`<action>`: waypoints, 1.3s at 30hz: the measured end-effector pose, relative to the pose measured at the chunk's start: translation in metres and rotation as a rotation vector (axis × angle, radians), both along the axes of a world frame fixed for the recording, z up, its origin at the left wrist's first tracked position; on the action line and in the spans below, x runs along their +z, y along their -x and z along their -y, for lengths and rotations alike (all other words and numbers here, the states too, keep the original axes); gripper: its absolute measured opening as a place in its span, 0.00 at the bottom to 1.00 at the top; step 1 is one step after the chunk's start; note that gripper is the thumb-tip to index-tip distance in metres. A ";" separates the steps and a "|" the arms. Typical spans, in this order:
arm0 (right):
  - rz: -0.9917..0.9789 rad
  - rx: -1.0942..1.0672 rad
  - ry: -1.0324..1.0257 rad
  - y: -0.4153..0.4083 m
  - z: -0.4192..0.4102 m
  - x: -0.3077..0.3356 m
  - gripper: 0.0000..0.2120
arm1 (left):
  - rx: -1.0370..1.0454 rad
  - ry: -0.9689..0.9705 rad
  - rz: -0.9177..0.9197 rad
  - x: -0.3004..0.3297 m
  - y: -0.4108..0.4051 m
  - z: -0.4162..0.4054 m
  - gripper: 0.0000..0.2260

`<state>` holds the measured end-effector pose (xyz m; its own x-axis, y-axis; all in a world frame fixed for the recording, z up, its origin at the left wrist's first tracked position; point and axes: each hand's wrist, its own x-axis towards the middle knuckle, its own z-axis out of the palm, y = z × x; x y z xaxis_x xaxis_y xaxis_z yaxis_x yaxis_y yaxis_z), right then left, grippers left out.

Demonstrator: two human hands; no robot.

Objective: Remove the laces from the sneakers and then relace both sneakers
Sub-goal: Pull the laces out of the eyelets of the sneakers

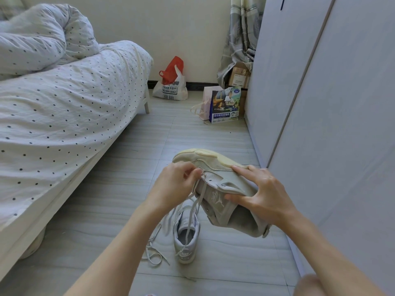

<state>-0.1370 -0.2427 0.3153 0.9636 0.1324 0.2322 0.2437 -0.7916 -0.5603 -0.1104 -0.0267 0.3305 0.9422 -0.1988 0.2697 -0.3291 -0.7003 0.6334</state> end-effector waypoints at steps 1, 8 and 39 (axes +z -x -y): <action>0.000 0.002 -0.004 0.000 0.000 0.000 0.44 | 0.027 0.096 0.014 0.002 0.000 0.001 0.10; -0.027 -0.008 -0.004 -0.001 -0.001 0.000 0.44 | 0.005 1.145 -0.132 0.024 0.000 -0.005 0.12; 0.058 -0.181 -0.602 0.000 0.003 0.001 0.38 | -0.126 -0.401 0.033 -0.004 0.014 0.022 0.22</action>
